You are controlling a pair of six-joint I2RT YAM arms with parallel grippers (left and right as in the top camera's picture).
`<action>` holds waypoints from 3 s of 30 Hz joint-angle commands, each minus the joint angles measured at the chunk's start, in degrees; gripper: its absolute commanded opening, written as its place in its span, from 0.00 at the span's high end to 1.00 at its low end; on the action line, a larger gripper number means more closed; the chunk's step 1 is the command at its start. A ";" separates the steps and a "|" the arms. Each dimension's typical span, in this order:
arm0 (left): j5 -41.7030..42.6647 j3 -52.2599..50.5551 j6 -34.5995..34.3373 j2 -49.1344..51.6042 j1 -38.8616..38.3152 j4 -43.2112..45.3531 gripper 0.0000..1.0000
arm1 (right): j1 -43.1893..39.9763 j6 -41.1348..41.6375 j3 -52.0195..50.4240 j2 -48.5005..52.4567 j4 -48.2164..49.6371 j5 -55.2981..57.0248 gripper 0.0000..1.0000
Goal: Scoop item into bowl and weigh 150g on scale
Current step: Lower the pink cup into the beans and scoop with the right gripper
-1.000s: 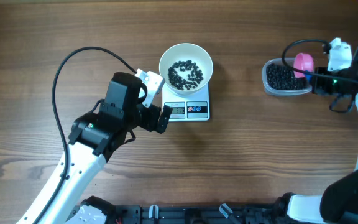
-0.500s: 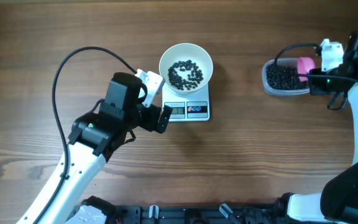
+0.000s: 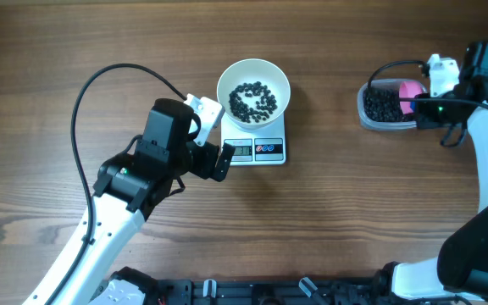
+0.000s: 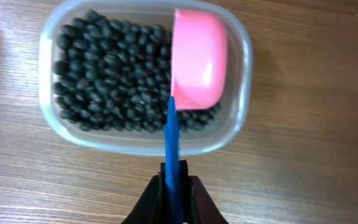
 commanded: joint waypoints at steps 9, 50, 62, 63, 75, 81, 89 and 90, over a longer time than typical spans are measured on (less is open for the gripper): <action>0.07 1.01 1.11 0.31 0.31 0.15 0.00 | 4.98 0.07 -0.15 2.60 0.07 -9.79 0.96; 0.07 1.01 1.14 0.31 0.31 0.15 0.00 | -0.70 -0.13 -0.15 -0.42 -4.90 -17.22 0.96; 0.07 1.01 1.14 0.31 0.31 0.15 0.00 | -2.40 -0.37 -0.17 -0.33 -5.64 -20.94 0.96; 0.07 1.01 1.11 0.31 0.31 0.15 0.00 | -2.56 -0.76 -0.17 -0.33 -5.70 -20.94 0.96; 0.07 1.01 1.14 0.31 0.31 0.15 0.00 | -6.84 -1.44 -0.17 -0.31 -6.10 -24.96 0.96; 0.07 1.01 1.14 0.31 0.31 0.15 0.00 | -7.15 -1.46 -0.57 -0.31 -5.92 -26.69 0.96; 0.07 1.01 1.11 0.31 0.31 0.15 0.00 | -7.15 -1.07 -0.96 0.83 -5.90 -26.69 0.96; 0.07 1.01 1.11 0.31 0.31 0.15 0.00 | -7.15 -0.92 -0.96 1.09 -5.90 -26.69 0.96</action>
